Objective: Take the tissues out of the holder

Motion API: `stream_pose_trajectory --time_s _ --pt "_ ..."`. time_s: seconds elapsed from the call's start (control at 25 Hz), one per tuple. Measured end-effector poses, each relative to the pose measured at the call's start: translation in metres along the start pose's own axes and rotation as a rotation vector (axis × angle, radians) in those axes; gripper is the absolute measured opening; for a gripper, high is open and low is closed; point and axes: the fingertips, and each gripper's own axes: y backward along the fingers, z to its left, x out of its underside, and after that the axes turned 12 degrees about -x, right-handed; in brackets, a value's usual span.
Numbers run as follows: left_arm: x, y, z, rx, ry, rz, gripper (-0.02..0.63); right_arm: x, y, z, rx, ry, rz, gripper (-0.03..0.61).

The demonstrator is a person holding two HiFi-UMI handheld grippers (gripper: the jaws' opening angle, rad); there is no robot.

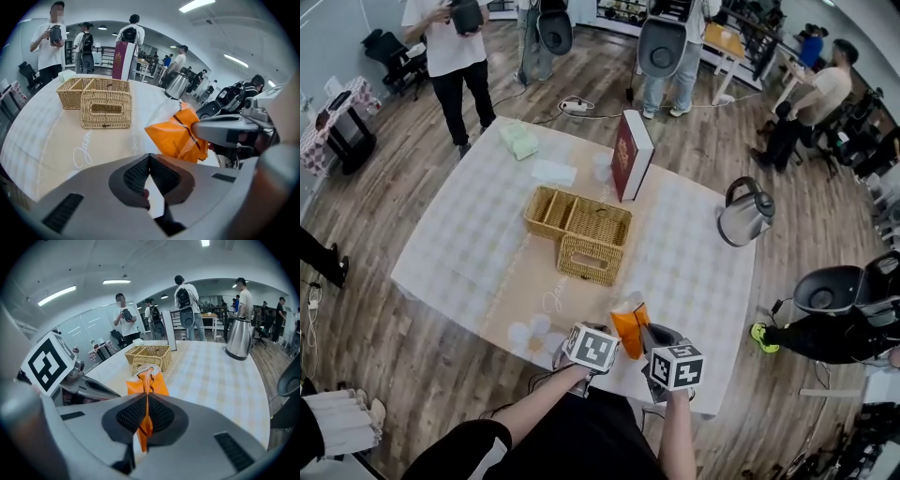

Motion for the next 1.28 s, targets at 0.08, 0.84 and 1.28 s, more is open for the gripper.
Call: stream_pose_trajectory --time_s 0.08,0.84,1.28 --pt "-0.001 -0.004 -0.002 0.000 0.008 0.008 0.006 -0.003 0.000 -0.007 0.004 -0.002 0.005 0.017" --pt "-0.023 -0.037 -0.018 0.002 0.114 0.053 0.006 -0.068 -0.025 -0.093 0.011 0.024 0.067 0.017" --pt "-0.031 -0.051 -0.014 -0.004 0.162 0.071 0.006 -0.091 -0.064 -0.134 0.022 0.019 0.116 0.017"
